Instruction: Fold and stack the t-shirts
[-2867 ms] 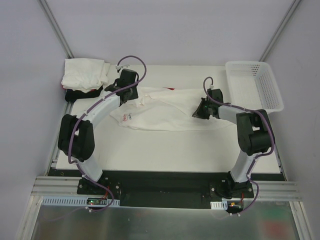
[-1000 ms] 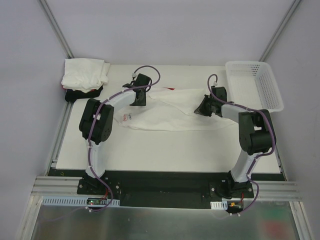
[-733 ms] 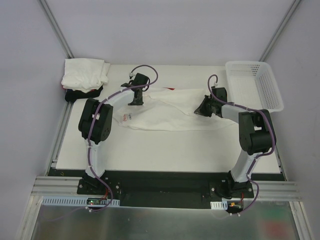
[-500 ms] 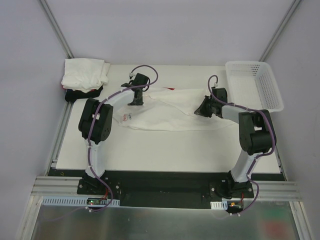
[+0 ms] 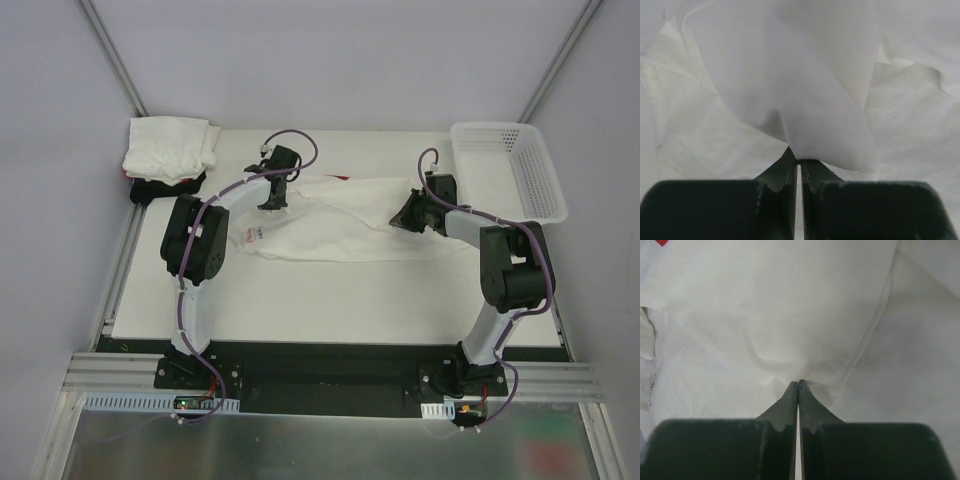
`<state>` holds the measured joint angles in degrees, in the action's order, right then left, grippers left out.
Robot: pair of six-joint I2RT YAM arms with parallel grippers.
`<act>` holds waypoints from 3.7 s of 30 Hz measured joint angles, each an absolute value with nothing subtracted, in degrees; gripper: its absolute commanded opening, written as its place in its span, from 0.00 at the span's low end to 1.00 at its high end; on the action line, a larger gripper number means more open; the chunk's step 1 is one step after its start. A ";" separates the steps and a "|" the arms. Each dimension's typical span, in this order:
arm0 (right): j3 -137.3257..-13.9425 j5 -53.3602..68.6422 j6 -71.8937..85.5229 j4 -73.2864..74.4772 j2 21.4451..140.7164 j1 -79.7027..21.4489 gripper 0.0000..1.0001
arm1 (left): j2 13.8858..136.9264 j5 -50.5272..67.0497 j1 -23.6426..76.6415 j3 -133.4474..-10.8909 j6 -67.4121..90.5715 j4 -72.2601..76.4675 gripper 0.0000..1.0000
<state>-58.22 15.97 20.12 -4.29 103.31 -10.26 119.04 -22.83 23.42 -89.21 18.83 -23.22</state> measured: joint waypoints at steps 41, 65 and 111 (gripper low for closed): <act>-62.76 -5.78 9.80 7.46 77.80 -17.04 0.01 | 87.31 -32.45 24.05 -101.30 11.81 -30.04 0.00; -66.48 -47.77 -18.41 10.26 46.92 -46.89 0.01 | 44.82 -25.96 28.56 -89.93 7.92 -31.68 0.00; -94.43 -22.63 -66.04 -21.89 57.36 -50.09 0.01 | 51.88 3.07 28.56 -114.96 -21.30 -7.77 0.00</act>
